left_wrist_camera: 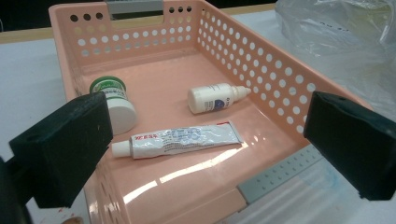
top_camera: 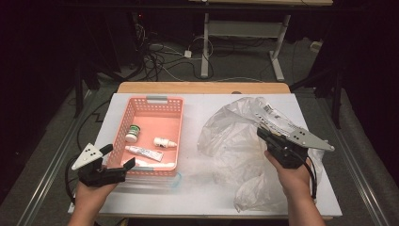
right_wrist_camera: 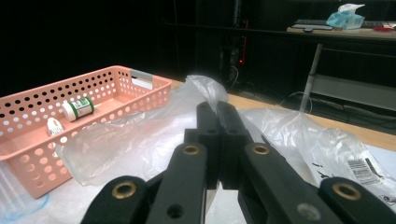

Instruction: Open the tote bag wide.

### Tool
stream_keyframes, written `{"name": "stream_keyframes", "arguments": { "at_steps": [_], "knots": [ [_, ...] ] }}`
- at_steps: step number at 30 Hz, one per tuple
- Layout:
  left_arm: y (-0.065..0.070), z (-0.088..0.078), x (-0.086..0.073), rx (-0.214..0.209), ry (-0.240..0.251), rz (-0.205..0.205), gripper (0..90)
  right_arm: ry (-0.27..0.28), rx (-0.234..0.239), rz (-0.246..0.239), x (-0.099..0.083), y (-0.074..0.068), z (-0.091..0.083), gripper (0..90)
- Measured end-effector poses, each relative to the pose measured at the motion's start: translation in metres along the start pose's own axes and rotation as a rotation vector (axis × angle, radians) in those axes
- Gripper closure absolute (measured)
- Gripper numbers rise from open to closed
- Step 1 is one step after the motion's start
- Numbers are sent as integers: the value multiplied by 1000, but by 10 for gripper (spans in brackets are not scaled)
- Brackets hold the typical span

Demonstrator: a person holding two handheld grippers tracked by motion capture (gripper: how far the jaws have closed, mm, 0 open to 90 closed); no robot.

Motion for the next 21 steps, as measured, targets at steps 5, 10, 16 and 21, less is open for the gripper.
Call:
{"name": "stream_keyframes", "arguments": {
  "at_steps": [5,10,16,21],
  "knots": [
    [2,2,0,-19,0,4,125,0,7,-12,0,1,3,900],
    [2,4,0,-17,-4,-3,184,-4,11,1,-1,1,3,900],
    [2,8,1,21,-25,-37,340,-19,18,0,-4,-1,6,900],
    [3,11,5,19,-48,-41,507,-23,28,-7,-5,-4,8,900]
  ]
}}
Point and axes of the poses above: each handheld gripper's, and its own axes: z roughly forward along the jaws, x roughly out of its top, y roughly to its right, the point moved 1 cm from there along z, roughly forward along the jaws, and after that the axes turned 14 degrees about -z, right-handed, at the moved point
